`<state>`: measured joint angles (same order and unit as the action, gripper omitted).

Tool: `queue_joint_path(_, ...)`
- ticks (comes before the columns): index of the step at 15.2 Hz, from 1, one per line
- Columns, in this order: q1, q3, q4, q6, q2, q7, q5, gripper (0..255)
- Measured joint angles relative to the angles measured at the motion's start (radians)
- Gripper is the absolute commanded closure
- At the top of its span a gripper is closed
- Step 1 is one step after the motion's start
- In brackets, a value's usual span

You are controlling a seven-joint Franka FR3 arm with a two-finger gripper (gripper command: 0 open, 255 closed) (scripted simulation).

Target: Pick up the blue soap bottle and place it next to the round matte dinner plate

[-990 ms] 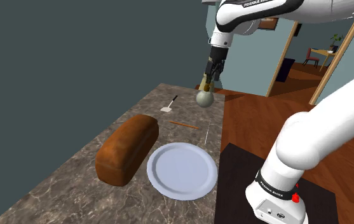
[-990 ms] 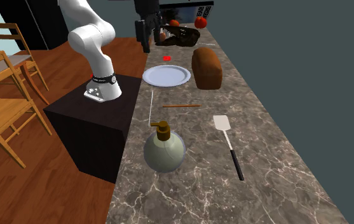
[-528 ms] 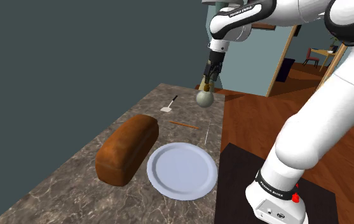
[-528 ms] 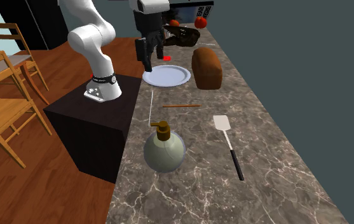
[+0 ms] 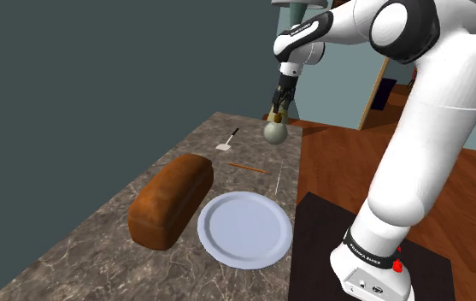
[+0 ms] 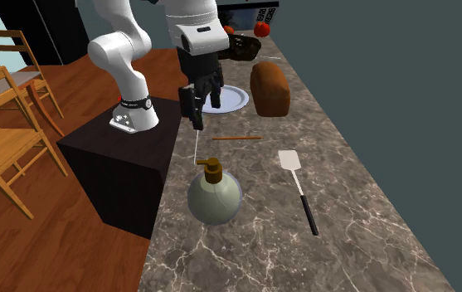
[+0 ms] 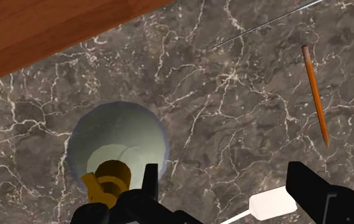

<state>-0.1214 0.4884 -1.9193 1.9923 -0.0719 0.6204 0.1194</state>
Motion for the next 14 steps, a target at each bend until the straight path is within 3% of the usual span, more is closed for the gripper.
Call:
queue_joint_path(8, -0.11, 0.015, 0.252, 0.007, -0.278, 0.13, 0.15, 0)
queue_joint_path(14, -0.128, 0.002, 0.264, 0.055, -0.344, 0.151, 0.185, 0)
